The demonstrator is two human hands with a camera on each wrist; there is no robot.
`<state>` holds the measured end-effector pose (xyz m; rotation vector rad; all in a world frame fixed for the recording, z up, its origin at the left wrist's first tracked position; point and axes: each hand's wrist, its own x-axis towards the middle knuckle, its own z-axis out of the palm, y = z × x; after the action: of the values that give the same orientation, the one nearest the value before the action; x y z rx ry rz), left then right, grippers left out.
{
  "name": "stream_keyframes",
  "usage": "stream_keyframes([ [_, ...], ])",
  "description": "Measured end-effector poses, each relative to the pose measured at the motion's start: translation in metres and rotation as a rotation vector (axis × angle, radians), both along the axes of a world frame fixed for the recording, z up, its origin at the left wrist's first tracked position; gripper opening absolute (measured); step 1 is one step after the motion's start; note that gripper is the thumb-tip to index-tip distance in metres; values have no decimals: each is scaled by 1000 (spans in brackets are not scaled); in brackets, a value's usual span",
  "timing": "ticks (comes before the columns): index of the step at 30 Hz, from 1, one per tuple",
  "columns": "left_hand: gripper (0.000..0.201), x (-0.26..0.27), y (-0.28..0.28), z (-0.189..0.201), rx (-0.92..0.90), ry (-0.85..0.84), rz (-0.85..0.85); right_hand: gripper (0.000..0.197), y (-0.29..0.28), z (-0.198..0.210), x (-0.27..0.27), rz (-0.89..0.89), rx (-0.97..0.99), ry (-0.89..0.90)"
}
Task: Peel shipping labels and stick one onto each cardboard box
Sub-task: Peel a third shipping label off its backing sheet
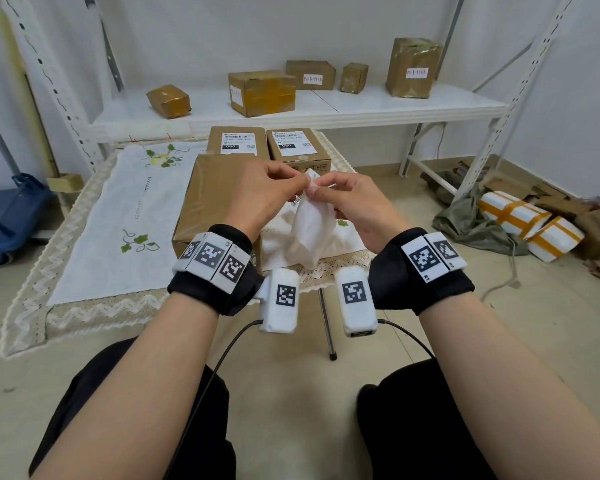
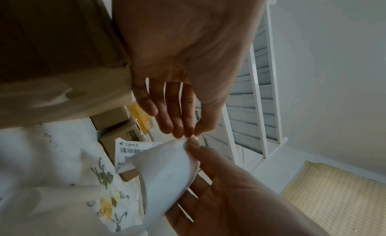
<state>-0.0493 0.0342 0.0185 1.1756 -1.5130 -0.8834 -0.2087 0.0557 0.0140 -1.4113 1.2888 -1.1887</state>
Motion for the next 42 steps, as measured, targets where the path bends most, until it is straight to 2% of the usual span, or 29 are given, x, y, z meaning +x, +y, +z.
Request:
stream_keyframes([
  [4,6,0,4,1,2,2,-6,12,-2,-2,3,-13,3,12],
  [9,4,1,8,5,25,26,-16,7,-4,-2,3,-48,31,28],
  [13,5,1,9,6,63,45,-27,15,-5,-3,2,-59,44,9],
  [18,4,2,11,9,112,84,-30,6,-4,-1,1,-62,71,-28],
  [22,11,3,13,10,126,111,-36,16,-5,-1,-1,-51,94,-79],
  [27,6,4,13,12,155,159,-32,17,-5,0,-2,-28,106,-109],
  [30,11,4,12,13,169,171,-34,13,-4,0,-3,-14,102,-113],
  [34,5,5,11,13,179,177,-31,8,-5,0,-4,-5,115,-94],
  [42,5,4,10,12,186,165,-28,23,-5,0,-4,-56,127,-76],
])
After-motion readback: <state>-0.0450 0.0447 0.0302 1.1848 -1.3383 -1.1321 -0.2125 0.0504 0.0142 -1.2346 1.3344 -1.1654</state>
